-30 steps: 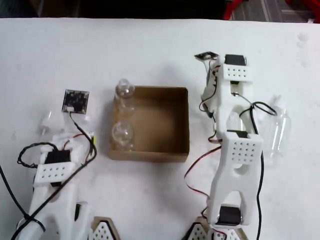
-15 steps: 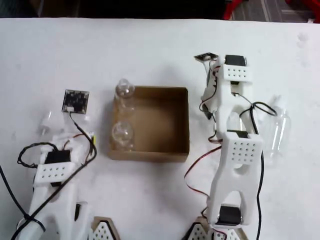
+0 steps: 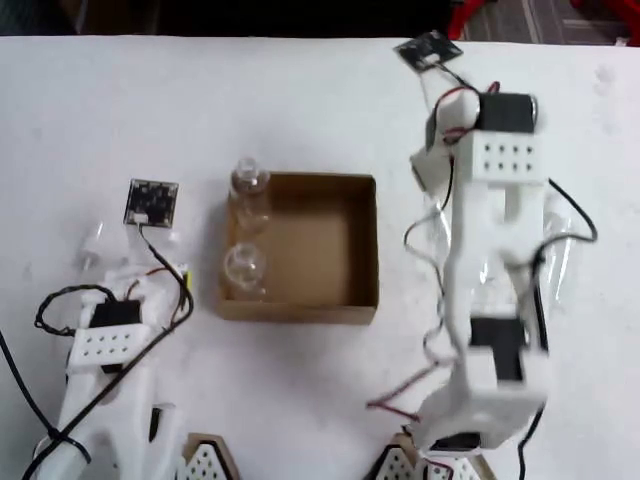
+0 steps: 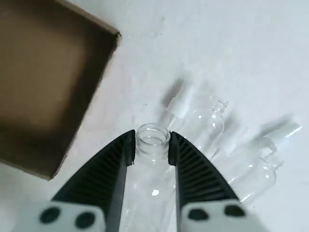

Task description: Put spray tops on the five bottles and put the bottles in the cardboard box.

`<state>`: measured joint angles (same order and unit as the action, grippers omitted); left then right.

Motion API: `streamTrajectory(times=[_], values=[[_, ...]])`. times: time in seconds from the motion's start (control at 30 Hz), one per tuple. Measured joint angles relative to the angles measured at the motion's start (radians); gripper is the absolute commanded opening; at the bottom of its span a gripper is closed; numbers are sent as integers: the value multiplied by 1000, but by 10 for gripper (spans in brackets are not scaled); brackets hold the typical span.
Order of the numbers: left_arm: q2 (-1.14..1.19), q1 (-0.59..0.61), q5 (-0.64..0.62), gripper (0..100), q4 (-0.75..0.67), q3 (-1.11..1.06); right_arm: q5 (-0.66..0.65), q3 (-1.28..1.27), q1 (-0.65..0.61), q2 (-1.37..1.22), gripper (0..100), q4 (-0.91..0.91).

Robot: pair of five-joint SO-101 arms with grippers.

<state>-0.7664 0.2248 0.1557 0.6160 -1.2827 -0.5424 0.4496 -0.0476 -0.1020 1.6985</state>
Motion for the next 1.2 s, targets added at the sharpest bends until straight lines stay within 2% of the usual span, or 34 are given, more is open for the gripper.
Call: streamTrajectory(times=[0.3,0.5,0.77,1.0,1.2], values=[[0,0,0,90,0,-2,-3,-298,-94,559,16,-48],[0,0,0,90,0,-3,0,-589,-92,844,16,-290],[2,0,0,90,0,-20,5,-1042,-94,1203,16,-729],[2,0,0,90,0,-20,305,-1349,-97,1382,16,-1135],[2,0,0,90,0,-20,523,-1453,-100,1401,16,-1353]])
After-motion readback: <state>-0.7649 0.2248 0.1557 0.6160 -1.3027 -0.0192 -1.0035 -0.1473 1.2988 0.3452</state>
